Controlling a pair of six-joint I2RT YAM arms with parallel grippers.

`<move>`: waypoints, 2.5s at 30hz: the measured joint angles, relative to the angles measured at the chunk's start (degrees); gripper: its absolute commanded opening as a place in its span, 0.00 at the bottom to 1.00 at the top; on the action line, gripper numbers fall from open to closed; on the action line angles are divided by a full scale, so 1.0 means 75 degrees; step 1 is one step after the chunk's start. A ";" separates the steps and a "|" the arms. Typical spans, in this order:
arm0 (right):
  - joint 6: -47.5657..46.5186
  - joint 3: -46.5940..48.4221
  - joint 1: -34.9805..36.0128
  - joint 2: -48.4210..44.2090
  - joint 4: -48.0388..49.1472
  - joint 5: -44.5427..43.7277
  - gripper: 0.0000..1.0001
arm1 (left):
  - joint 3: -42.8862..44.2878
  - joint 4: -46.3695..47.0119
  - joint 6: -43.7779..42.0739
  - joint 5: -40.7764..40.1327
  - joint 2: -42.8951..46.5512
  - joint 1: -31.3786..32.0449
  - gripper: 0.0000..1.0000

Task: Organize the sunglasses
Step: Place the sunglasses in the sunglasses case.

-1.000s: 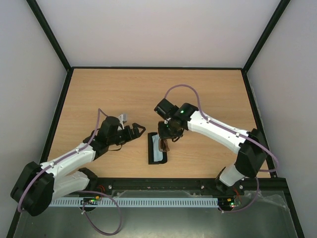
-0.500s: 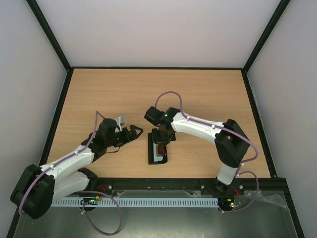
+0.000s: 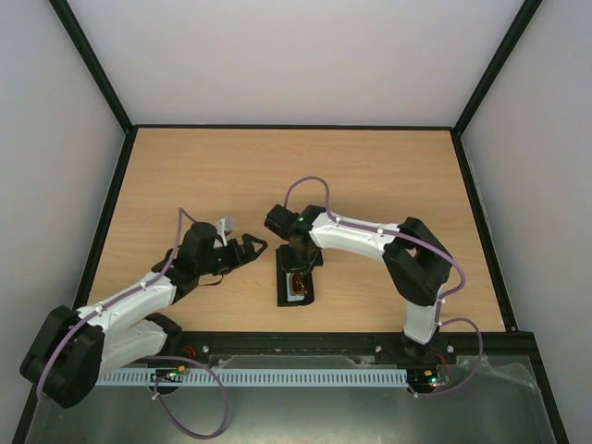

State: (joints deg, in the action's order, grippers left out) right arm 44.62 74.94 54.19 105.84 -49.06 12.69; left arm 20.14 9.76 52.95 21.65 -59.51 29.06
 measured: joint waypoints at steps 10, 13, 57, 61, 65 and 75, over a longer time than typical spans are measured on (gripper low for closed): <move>0.0000 0.0064 0.0087 0.0219 0.0035 -0.0047 0.01 | -0.0137 0.0085 0.0000 0.0108 0.0000 -0.0146 1.00; 0.0000 0.0169 0.0146 0.0315 -0.0038 -0.0096 0.01 | -0.0166 0.0137 0.0000 0.0119 0.0000 -0.0152 0.99; -0.0321 0.0784 0.0431 0.0801 -0.0475 0.0073 0.14 | -0.0449 0.0289 0.0026 0.0195 0.0050 -0.0187 1.00; -0.0326 0.1055 0.0481 0.0979 -0.0595 0.0117 0.16 | -0.0449 0.0315 0.0026 0.0195 0.0050 -0.0187 0.99; -0.0323 0.1236 0.0545 0.0997 -0.0650 0.0122 0.23 | -0.0452 0.0312 0.0026 0.0195 0.0050 -0.0187 0.99; -0.0315 0.1259 0.0557 0.0883 -0.0793 0.0032 0.30 | -0.0452 0.0309 0.0026 0.0192 0.0050 -0.0187 0.99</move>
State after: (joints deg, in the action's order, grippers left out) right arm 42.26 84.38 58.37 112.46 -55.00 12.93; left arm 16.75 12.08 53.15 23.09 -59.13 27.66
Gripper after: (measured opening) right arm 0.297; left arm 0.995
